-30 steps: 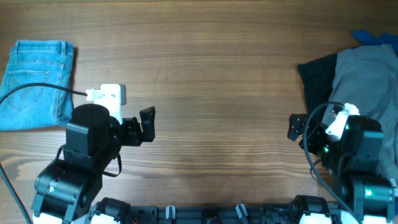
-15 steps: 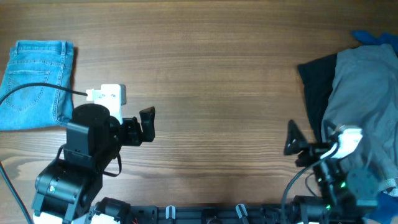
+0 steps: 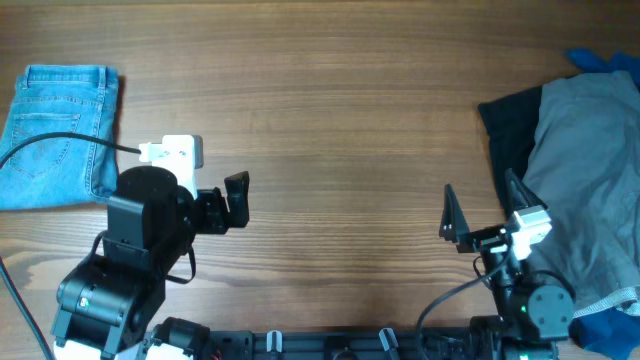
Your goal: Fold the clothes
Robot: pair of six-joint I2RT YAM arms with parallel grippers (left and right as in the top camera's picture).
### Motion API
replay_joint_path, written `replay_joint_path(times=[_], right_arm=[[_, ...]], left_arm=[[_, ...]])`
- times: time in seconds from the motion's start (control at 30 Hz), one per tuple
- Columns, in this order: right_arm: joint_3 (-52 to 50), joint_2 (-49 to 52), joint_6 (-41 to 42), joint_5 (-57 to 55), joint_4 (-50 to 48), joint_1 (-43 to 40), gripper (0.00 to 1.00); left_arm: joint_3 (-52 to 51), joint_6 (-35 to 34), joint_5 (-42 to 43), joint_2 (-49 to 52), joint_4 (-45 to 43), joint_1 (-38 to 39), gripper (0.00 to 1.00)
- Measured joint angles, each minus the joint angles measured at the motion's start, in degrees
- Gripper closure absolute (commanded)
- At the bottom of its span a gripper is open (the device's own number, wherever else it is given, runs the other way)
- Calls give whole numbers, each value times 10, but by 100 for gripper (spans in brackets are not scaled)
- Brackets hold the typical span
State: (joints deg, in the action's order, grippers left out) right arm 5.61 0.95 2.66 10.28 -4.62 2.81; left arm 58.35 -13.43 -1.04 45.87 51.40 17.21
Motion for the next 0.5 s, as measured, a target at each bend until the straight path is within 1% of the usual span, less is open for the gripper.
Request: replay_joint_path(times=[0.1, 0.17, 0.2, 0.5], right_arm=[[-34, -1, -11, -3, -16, 0, 0], [-52, -1, -13, -3, 32, 0, 0], [-53, 0, -12, -3, 46, 0, 0], [-53, -1, -12, -3, 43, 0, 0]], left_arm=[[0, 0, 0, 0, 0, 0, 0], [0, 0, 0, 0, 0, 0, 0], [0, 0, 0, 0, 0, 0, 0], [0, 0, 0, 0, 0, 0, 0]])
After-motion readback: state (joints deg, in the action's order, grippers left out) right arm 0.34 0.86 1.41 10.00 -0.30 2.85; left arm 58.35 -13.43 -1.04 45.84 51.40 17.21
